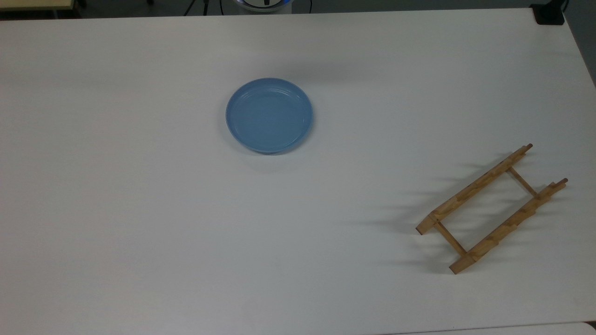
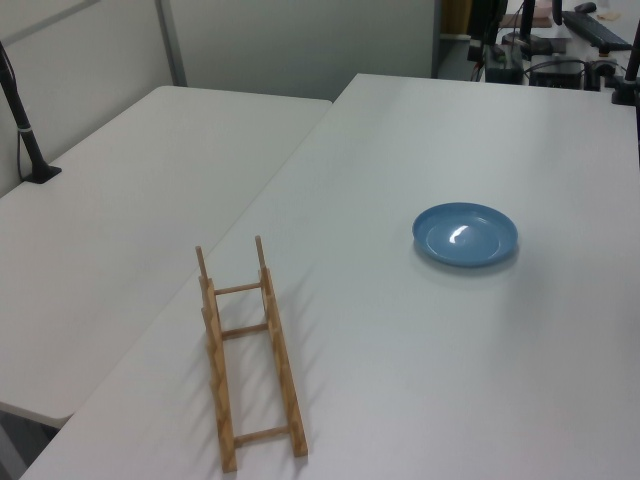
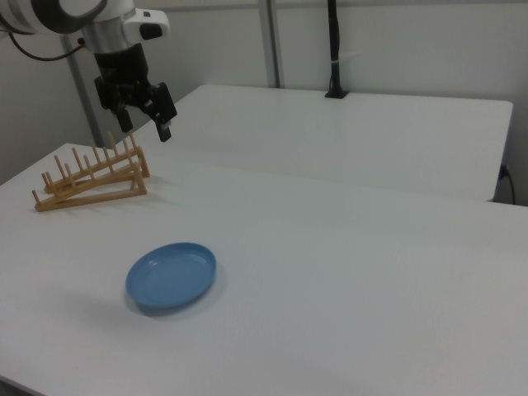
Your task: Place plate in plate rack
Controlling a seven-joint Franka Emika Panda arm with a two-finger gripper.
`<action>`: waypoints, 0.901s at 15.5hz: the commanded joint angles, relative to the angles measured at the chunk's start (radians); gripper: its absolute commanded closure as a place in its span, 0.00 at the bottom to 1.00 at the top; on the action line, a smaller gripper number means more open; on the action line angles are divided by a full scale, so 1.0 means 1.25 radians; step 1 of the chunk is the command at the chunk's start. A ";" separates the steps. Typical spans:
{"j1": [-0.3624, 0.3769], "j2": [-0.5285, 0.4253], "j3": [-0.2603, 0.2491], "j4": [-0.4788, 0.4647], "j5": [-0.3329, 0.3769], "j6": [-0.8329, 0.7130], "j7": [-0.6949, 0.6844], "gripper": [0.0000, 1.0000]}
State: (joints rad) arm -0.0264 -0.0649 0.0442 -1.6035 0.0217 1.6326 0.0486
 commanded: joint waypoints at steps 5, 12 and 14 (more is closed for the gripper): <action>0.004 -0.016 -0.006 -0.014 0.002 -0.010 -0.005 0.00; 0.004 -0.014 -0.006 -0.014 0.002 -0.007 -0.009 0.00; 0.004 -0.014 -0.006 -0.014 0.002 -0.010 -0.014 0.00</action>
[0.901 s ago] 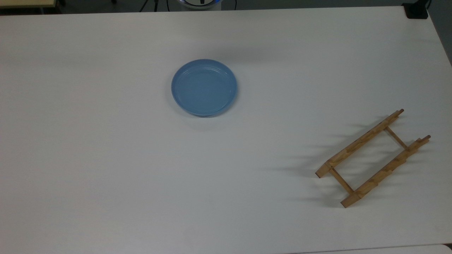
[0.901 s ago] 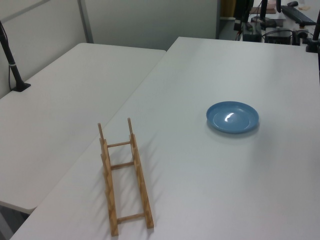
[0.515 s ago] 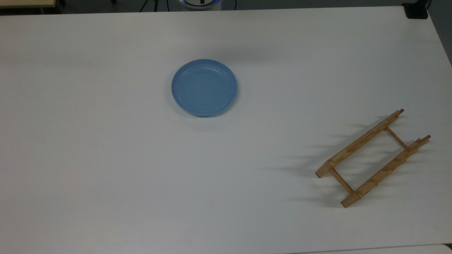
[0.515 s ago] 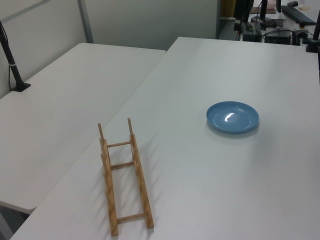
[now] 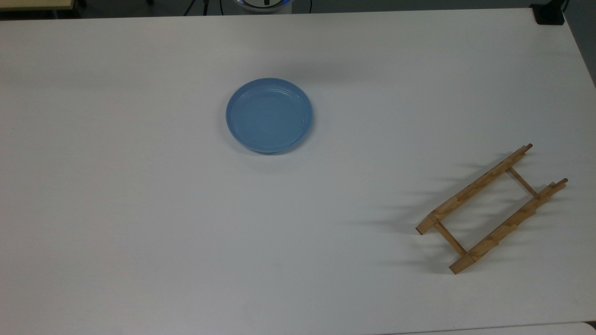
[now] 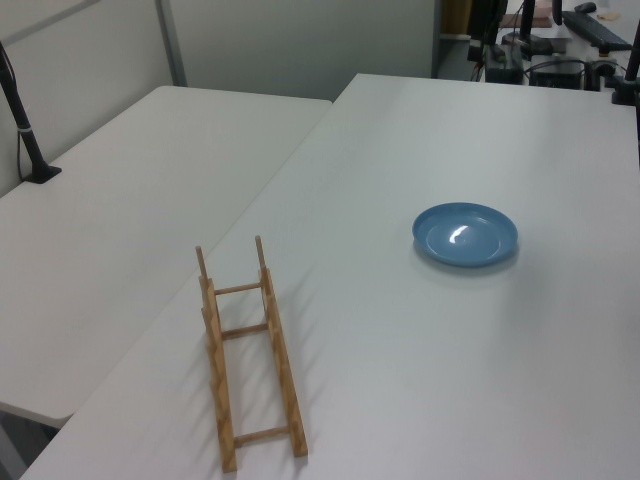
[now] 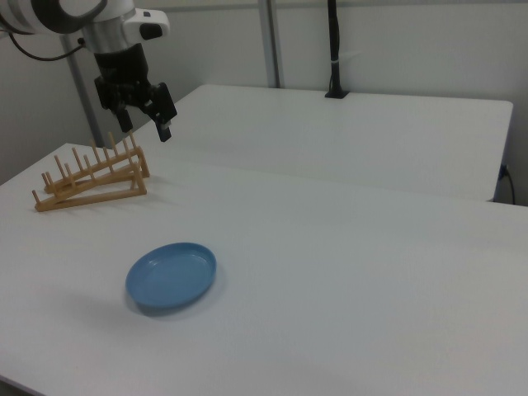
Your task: Place plate in plate rack
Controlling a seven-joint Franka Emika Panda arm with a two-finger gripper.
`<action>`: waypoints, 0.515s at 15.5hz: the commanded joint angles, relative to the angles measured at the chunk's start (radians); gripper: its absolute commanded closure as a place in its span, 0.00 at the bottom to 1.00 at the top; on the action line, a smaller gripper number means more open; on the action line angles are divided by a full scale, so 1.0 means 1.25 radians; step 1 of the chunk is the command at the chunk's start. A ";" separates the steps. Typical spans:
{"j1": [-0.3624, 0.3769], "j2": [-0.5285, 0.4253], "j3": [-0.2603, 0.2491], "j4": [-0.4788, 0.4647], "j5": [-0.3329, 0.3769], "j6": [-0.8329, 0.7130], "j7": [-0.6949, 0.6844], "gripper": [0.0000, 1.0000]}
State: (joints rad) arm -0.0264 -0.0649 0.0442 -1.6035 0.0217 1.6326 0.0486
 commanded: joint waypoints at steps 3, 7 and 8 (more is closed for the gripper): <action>0.003 -0.019 -0.013 -0.017 0.001 -0.053 -0.122 0.00; -0.017 -0.017 -0.016 -0.023 -0.010 -0.089 -0.260 0.00; -0.024 -0.014 -0.016 -0.027 -0.011 -0.085 -0.260 0.00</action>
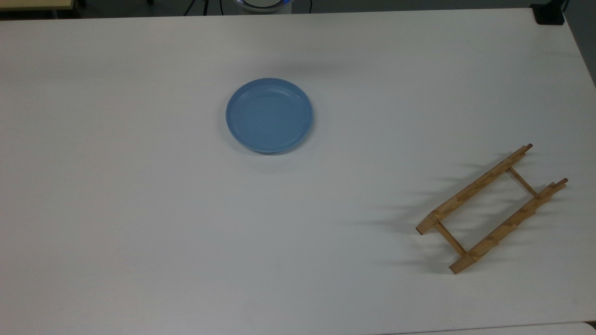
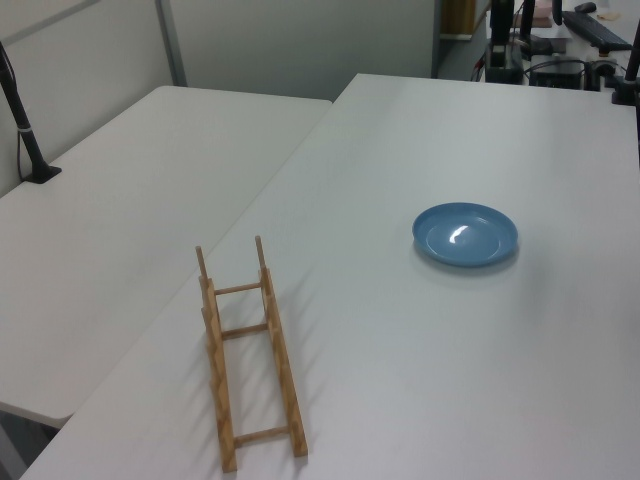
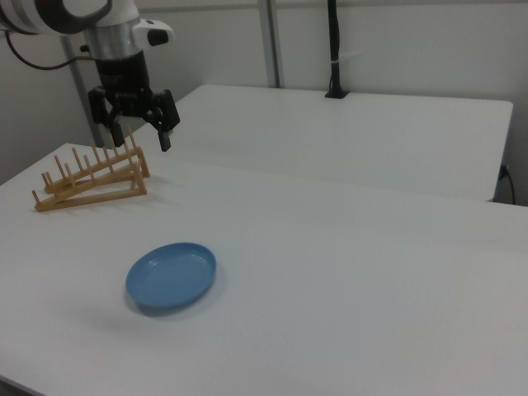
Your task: Place plate in plate rack
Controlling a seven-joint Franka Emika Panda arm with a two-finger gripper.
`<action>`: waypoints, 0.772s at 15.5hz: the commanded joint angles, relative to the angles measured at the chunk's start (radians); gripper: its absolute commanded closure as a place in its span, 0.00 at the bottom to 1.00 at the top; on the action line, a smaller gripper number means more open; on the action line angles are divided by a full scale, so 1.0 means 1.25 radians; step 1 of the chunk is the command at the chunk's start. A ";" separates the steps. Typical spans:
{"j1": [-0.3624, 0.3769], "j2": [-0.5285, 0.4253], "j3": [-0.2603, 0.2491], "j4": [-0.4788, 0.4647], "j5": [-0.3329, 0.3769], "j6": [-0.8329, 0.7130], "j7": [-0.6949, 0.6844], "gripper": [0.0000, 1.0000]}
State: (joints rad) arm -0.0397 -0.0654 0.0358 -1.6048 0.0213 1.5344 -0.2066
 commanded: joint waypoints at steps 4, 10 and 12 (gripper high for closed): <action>-0.036 -0.011 -0.009 -0.096 -0.044 0.059 -0.059 0.00; -0.057 0.061 -0.009 -0.223 -0.056 0.306 -0.061 0.00; -0.059 0.096 -0.009 -0.228 -0.056 0.324 -0.061 0.00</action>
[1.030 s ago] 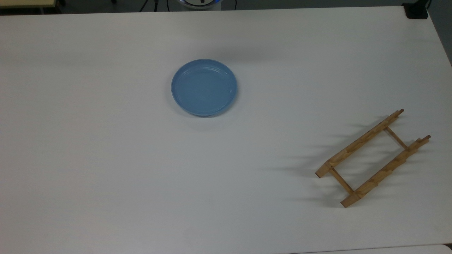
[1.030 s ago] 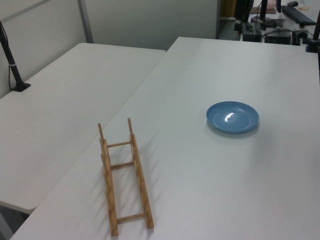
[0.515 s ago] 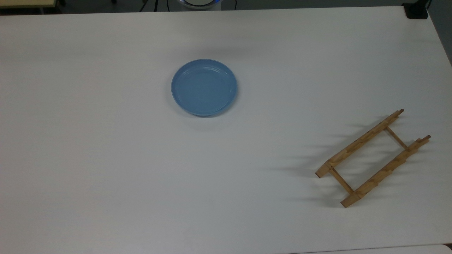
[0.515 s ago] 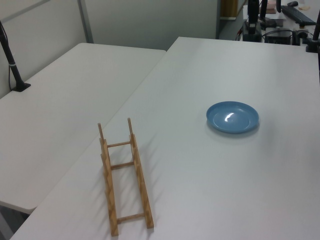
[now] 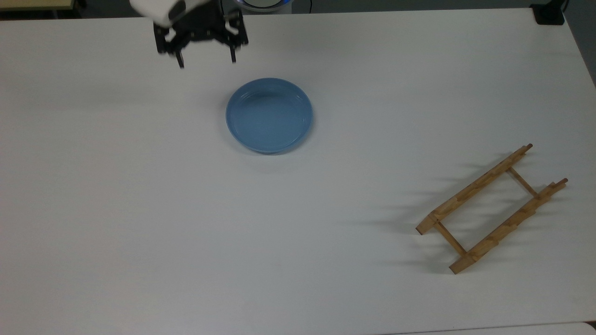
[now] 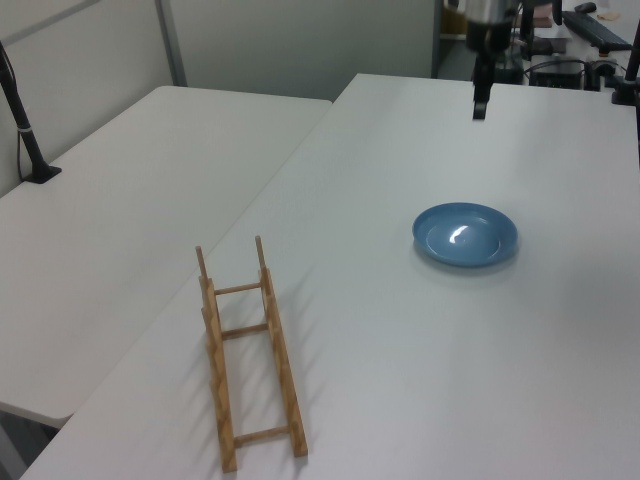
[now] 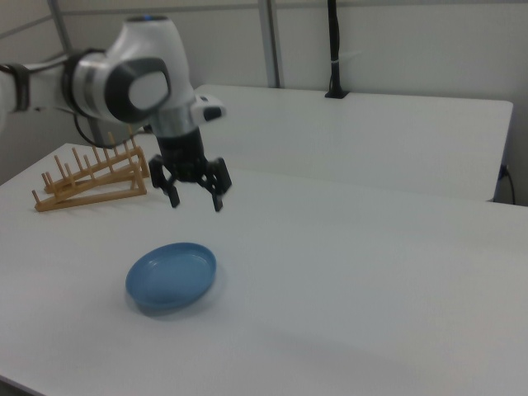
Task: Place plate in plate rack
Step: 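Lower the open gripper to the rim of the blue plate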
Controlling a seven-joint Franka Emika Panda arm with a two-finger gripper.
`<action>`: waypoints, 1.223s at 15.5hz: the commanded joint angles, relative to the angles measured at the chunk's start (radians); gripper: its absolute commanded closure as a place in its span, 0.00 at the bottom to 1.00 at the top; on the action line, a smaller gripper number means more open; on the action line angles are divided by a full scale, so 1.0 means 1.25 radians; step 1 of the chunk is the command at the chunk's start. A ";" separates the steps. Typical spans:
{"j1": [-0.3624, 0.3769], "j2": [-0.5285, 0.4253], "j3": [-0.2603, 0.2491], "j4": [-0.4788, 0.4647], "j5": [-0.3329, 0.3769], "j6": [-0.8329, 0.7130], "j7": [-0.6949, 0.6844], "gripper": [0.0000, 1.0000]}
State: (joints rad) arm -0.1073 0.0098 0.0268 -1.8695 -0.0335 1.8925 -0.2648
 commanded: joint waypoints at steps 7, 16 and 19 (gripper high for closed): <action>0.007 0.128 -0.002 -0.042 -0.012 0.112 -0.002 0.00; 0.061 0.249 -0.001 -0.047 -0.066 0.232 0.111 0.16; 0.064 0.273 -0.001 -0.047 -0.090 0.252 0.143 0.16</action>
State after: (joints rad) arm -0.0404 0.3353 0.0316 -1.9163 -0.1105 2.1705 -0.1395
